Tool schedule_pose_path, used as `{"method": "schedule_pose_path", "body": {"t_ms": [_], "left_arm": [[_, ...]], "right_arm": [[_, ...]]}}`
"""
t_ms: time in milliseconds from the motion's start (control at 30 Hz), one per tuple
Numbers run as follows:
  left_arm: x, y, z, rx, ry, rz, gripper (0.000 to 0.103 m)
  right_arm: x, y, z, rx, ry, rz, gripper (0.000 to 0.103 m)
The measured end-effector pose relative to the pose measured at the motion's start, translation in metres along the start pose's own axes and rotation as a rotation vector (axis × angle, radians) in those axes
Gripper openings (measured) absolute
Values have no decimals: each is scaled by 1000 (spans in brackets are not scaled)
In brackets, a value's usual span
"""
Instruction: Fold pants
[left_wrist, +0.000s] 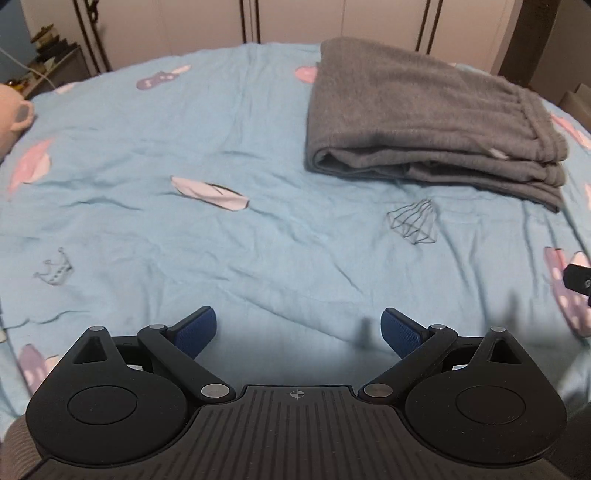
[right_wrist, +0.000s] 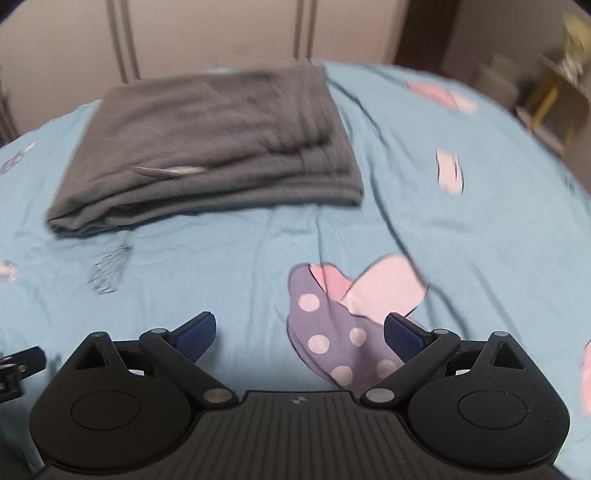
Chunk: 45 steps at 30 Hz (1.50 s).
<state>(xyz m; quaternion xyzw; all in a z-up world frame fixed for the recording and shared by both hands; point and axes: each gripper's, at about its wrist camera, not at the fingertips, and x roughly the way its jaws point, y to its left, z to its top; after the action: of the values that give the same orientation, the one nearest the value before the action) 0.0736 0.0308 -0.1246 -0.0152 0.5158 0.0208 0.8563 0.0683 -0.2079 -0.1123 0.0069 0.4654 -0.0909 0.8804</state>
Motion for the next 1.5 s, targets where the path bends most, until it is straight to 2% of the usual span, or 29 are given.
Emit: {"method": "schedule_pose_path", "body": {"t_ms": [167,333,400,467,567,700,800,867,1033,1200,1333,1400,1500], "left_arm": [[-55,1,15,7,-89,-47,101],[-112,-4,41,62,-132,-190,101],[-130,-7,54,53,-136,-192,101],[-143,-11,68,30,-135,-177,101],[-151,-22,86,46,-126,-123,101],[-144,-40,106,80,-98,-49,101],[-133,-46,117,59,-48,-73,101],[-128,-49,120,51,-34,-67,101],[-117,-62,128,103,-42,32,101],[-102,-69,132,107,-32,69,101],[-91,-79,131,150,-51,138,101],[-84,-84,131,167,-40,143,101],[-77,-86,132,154,-12,105,101]], "right_arm": [[-33,11,7,-43,-12,39,98],[-76,8,27,17,-7,134,98],[-91,4,40,57,-9,169,98],[-102,1,54,89,24,172,98],[-116,-2,70,88,27,160,98],[-121,-2,87,39,16,73,98],[-108,-5,96,27,44,43,98],[-99,-8,101,39,67,46,98],[-83,-12,113,60,98,84,98],[-64,-13,118,65,146,102,98],[-51,-9,117,42,158,85,98],[-47,-8,116,28,160,79,98],[-39,-9,115,33,177,80,98]]}}
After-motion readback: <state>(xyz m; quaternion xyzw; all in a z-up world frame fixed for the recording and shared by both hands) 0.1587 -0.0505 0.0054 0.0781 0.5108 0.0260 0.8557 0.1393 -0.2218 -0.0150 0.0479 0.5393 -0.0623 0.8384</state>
